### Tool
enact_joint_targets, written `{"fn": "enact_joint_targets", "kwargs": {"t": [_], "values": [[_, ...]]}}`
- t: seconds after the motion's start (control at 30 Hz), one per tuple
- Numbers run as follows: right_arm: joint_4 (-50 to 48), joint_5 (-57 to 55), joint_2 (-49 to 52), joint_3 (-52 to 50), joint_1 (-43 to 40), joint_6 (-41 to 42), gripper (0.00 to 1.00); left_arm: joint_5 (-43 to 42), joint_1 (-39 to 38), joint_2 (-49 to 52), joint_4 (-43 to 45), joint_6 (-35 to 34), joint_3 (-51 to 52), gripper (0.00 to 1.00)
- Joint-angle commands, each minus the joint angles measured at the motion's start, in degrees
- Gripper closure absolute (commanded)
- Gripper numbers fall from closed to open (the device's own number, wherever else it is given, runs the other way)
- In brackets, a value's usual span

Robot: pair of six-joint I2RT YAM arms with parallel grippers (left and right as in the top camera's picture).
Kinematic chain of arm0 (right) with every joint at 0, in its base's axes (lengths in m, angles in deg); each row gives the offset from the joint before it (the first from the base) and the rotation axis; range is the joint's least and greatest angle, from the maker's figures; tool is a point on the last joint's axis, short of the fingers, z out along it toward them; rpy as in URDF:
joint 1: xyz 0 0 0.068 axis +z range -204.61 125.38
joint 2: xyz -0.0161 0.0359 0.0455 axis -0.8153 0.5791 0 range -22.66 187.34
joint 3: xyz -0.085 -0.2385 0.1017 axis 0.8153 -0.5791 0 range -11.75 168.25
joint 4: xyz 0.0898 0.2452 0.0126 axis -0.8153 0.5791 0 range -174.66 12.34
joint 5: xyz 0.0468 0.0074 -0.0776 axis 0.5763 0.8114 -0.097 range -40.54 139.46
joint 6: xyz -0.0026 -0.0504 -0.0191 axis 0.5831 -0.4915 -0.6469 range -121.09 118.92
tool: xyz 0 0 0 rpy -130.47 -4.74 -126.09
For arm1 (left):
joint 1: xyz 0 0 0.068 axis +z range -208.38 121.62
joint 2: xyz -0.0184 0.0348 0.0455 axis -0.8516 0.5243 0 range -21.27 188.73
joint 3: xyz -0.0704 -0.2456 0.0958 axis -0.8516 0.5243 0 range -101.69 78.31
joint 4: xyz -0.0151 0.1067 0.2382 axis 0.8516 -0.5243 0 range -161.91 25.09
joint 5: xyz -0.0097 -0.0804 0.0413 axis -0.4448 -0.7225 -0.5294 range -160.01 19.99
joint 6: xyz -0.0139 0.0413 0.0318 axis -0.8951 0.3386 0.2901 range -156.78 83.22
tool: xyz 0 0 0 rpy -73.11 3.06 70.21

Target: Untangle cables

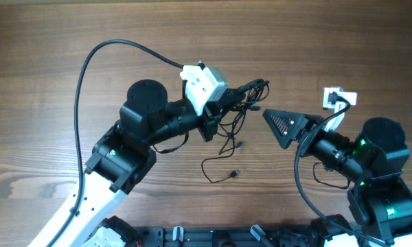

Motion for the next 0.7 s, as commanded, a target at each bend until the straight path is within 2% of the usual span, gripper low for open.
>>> {"fn": "enact_joint_targets", "kwargs": {"t": [0.0,0.13,0.3,0.4,0.5,0.57,0.67], "values": [[-0.3,-2.1,0.1,0.7,0.1,0.0,0.09,-1.6,-0.2,-0.2,0.3,3.0,-0.4,0.96],[-0.3,-2.6,0.2,0.7,0.1,0.0,0.09,-8.6,-0.2,-0.2,0.9,3.0,-0.4,0.96],[-0.3,-5.6,0.1,0.7,0.1,-0.3,0.09,-12.5,-0.2,-0.2,1.5,2.8,-0.4,0.96],[-0.7,-5.5,0.1,0.7,0.1,-7.8,0.1,-13.4,-0.2,-0.2,2.6,0.4,-0.4,0.96],[-0.9,-5.3,0.1,0.7,0.1,-20.2,0.1,-14.1,-0.2,-0.2,5.6,-4.0,-0.4,0.96],[-2.3,-3.5,0.1,0.7,0.1,-21.5,0.1,-15.3,-0.2,-0.2,5.9,-4.8,-0.4,0.96],[-6.0,-0.6,0.2,0.7,0.1,-21.5,0.23,-17.9,-0.6,-0.2,5.9,-5.0,-0.4,0.96]]}}
